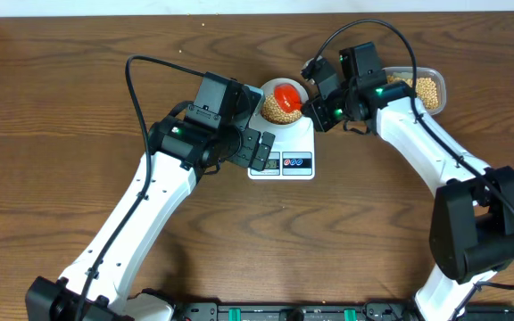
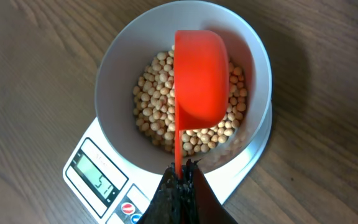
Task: Scoop item into bowl and weigh 50g on scale
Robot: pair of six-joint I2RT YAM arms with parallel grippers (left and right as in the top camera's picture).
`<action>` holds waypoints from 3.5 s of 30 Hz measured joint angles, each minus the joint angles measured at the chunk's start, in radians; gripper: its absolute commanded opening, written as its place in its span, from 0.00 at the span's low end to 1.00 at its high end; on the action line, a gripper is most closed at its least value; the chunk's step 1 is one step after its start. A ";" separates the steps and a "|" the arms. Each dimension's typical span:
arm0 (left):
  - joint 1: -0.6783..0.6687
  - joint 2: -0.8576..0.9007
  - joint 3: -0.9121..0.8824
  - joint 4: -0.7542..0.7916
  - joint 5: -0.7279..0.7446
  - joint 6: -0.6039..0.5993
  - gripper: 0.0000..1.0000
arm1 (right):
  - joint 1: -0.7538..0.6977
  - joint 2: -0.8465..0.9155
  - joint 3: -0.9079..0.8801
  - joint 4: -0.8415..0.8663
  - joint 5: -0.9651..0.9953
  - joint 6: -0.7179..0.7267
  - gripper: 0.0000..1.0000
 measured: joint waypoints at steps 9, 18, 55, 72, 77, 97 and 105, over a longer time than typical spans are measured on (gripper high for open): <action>0.000 0.000 0.000 0.000 0.000 0.000 0.98 | 0.015 0.000 0.000 0.000 0.013 -0.003 0.01; 0.000 0.000 0.000 0.000 0.000 0.000 0.98 | 0.033 0.000 0.000 0.000 0.012 -0.003 0.01; 0.000 0.000 0.000 0.000 0.000 0.000 0.98 | -0.060 0.000 0.040 -0.015 -0.222 0.008 0.01; 0.000 0.000 0.000 0.000 0.000 0.000 0.98 | -0.106 -0.019 0.041 -0.038 -0.313 0.009 0.01; 0.000 0.000 0.000 0.000 0.000 0.000 0.98 | -0.106 -0.019 0.041 -0.038 -0.311 0.008 0.01; 0.000 0.000 0.000 0.000 0.000 0.000 0.98 | -0.100 -0.034 0.041 -0.077 -0.227 -0.181 0.01; 0.000 0.000 0.000 0.000 0.000 0.000 0.98 | -0.034 -0.034 0.041 -0.075 -0.101 -0.277 0.01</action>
